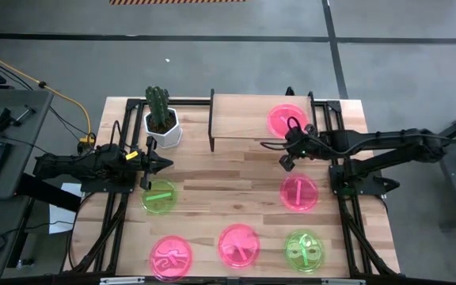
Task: Place and stack plates onto a shelf
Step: Put the pink plate on the shelf, then put the green plate on the shelf
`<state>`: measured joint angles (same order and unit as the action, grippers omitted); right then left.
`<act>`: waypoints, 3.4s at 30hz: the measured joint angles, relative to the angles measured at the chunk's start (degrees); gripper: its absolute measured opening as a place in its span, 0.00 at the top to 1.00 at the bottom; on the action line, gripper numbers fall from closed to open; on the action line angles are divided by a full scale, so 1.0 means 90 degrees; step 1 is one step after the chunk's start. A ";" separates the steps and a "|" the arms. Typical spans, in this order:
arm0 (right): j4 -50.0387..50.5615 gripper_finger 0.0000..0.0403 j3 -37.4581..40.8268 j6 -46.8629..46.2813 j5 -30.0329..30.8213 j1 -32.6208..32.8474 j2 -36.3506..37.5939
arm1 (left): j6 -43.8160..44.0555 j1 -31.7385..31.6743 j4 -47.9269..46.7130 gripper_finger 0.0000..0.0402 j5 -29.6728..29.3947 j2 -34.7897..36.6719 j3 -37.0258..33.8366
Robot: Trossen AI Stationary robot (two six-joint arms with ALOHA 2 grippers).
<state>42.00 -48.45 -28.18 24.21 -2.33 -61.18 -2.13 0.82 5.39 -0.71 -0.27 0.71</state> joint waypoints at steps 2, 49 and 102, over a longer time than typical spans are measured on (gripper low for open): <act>0.0046 1.00 0.0000 0.0000 -0.0032 -0.0062 0.0019 | 0.0000 0.0000 0.0000 1.00 0.0000 0.0002 0.0000; -0.3168 1.00 0.0572 0.1252 -0.0249 0.1110 0.0561 | 0.0000 0.0002 0.0063 1.00 0.0000 0.0001 0.0001; -0.6608 1.00 0.4527 0.1680 0.0864 0.1800 0.3620 | -0.0116 0.0000 0.0058 1.00 0.0000 0.0002 0.0000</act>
<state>-17.47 -7.71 -13.06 31.98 13.87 -28.61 -3.18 0.82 5.91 -0.71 -0.26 0.71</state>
